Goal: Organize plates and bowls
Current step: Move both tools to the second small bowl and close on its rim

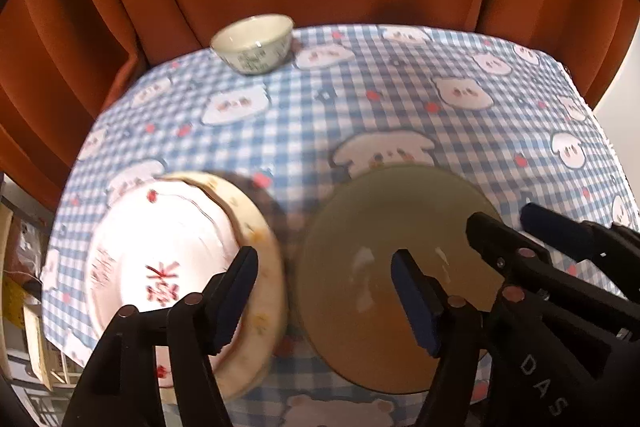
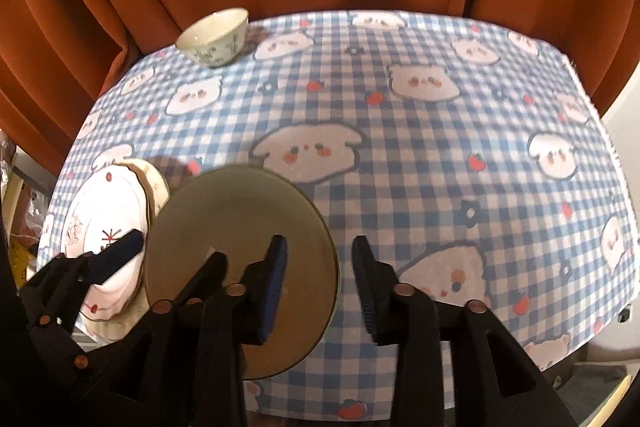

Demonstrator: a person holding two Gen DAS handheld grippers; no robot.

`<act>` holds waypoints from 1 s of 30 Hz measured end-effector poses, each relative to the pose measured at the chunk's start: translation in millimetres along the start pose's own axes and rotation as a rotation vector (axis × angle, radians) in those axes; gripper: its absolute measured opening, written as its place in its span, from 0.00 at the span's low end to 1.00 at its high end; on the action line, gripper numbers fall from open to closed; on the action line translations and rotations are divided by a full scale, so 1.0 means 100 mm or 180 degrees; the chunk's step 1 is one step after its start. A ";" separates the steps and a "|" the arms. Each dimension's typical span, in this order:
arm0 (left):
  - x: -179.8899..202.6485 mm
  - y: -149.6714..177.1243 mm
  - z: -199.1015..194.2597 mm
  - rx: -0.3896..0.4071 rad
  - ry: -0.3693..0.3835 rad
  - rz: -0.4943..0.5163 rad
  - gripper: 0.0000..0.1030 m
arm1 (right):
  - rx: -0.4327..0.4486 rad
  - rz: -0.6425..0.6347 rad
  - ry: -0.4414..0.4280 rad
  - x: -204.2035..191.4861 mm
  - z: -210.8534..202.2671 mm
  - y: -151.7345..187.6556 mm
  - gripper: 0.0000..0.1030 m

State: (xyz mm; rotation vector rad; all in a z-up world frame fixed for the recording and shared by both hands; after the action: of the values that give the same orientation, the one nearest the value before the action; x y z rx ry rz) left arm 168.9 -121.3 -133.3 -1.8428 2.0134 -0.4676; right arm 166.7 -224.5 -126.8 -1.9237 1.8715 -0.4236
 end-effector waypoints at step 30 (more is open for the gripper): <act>-1.08 -0.98 -0.09 0.0220 0.0215 -0.0083 0.72 | 0.0336 0.0246 0.0188 -0.94 -0.11 -1.11 0.62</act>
State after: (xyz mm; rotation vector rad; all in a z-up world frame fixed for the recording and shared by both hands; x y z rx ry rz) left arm 258.1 -22.5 -73.5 -1.8368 1.9926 -0.6067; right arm 253.2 -130.9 -55.1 -1.7824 1.9136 -0.5491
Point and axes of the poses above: each gripper's, at about its wrist camera, not at the fingertips, and z roughly the way its jaws point, x to its right, y to its underside, the point moved 7 cm from there along z, roughly the way its jaws point
